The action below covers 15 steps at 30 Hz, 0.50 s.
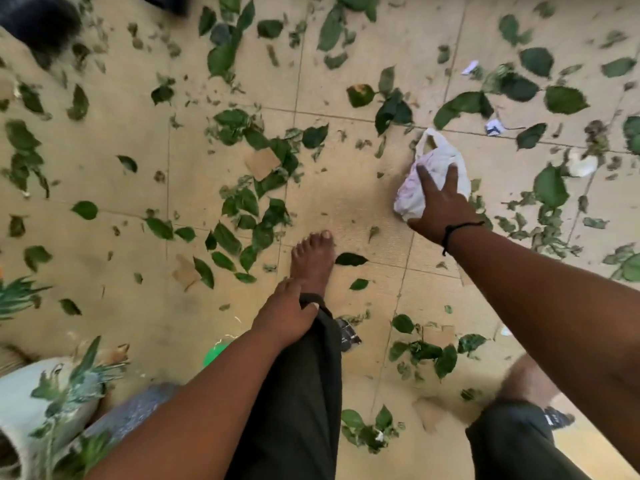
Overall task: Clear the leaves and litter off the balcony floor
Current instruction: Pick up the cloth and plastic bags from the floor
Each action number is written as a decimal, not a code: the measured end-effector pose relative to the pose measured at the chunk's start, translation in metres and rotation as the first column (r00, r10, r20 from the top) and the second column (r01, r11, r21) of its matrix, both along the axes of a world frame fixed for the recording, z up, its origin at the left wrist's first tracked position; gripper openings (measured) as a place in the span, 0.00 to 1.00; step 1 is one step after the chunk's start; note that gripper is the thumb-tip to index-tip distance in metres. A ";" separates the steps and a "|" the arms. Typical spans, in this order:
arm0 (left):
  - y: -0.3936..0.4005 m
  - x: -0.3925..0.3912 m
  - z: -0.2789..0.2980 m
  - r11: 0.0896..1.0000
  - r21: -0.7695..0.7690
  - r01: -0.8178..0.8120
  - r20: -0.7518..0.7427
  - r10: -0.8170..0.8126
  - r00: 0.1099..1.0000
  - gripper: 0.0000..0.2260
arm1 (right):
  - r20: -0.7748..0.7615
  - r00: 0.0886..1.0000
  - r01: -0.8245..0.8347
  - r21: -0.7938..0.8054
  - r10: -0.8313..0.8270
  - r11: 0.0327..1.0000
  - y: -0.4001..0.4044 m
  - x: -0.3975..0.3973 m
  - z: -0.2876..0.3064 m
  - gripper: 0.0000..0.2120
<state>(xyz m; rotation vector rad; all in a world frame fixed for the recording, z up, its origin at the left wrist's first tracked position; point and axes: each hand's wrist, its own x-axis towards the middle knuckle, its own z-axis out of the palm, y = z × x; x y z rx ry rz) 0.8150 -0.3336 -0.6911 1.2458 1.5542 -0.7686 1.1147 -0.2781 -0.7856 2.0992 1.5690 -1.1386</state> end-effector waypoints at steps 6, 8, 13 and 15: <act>-0.002 -0.044 -0.005 0.997 -0.005 -0.082 -0.127 0.080 0.989 0.24 | 0.107 0.992 -0.052 -0.072 0.060 0.996 0.018 0.015 -0.033 0.40; -0.006 -0.055 0.000 0.997 -0.002 -0.082 -0.170 0.081 0.982 0.24 | 0.181 0.975 -0.115 -0.069 0.126 0.991 0.022 0.020 -0.026 0.24; -0.014 -0.047 0.008 0.967 0.084 -0.240 -0.181 0.251 0.951 0.21 | -0.186 0.962 0.192 -0.063 -0.200 0.979 0.026 0.013 0.030 0.22; -0.008 -0.023 0.013 0.882 0.195 -0.429 -0.071 0.449 0.891 0.20 | -0.384 0.761 0.502 -0.163 -0.523 0.849 0.023 0.005 0.054 0.16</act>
